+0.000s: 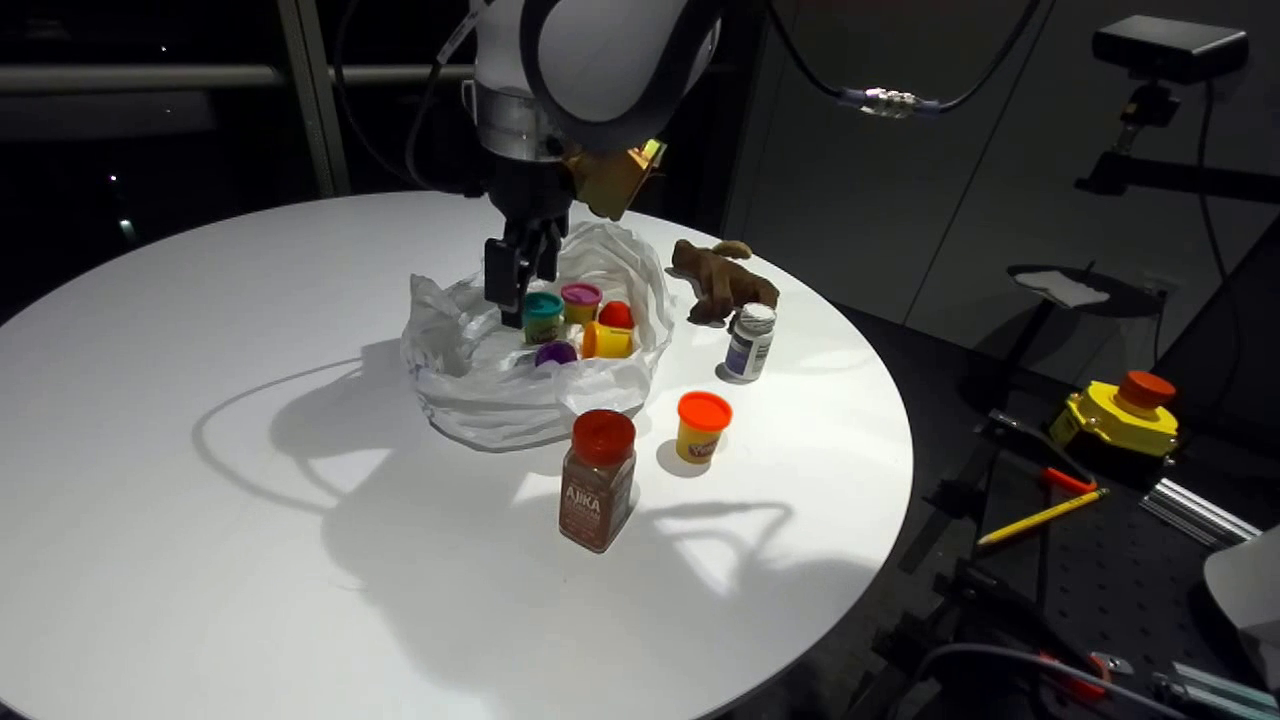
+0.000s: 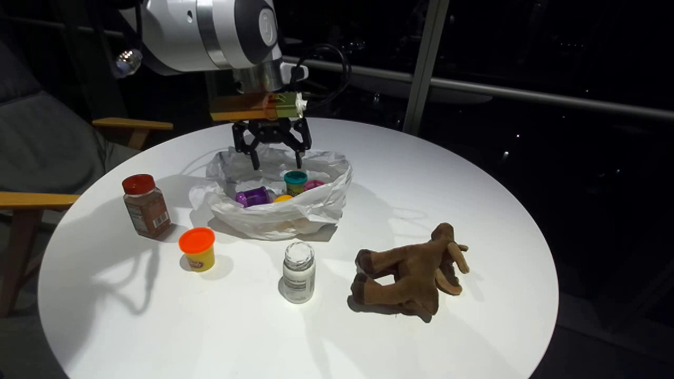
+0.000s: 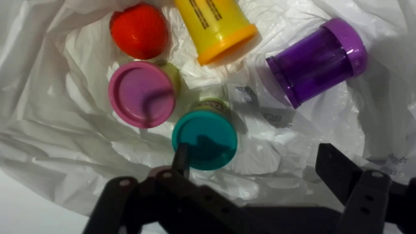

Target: Pick the objects in the plastic bag and put them on the table

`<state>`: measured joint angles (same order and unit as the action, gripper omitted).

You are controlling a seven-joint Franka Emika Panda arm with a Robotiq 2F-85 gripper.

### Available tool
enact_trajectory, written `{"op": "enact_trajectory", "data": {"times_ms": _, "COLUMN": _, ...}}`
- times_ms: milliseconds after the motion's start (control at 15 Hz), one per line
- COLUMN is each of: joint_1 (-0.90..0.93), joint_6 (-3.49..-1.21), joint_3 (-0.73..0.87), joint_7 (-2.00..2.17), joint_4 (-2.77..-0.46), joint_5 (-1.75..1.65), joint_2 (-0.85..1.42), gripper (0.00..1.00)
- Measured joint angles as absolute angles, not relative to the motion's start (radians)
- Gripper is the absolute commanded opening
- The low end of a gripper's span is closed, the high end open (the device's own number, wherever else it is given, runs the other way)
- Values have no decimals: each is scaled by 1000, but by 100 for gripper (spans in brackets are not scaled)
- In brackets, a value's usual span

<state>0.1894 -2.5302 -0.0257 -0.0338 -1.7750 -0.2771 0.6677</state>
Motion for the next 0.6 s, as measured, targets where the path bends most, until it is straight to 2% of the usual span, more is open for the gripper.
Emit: {"op": "enact_trajectory", "data": {"times_ms": 600, "joint_1": 245, "joint_6": -2521, "joint_3": 37, "joint_7": 31, "joint_4": -1646, "joint_5": -311, "joint_2": 787, "gripper": 100}}
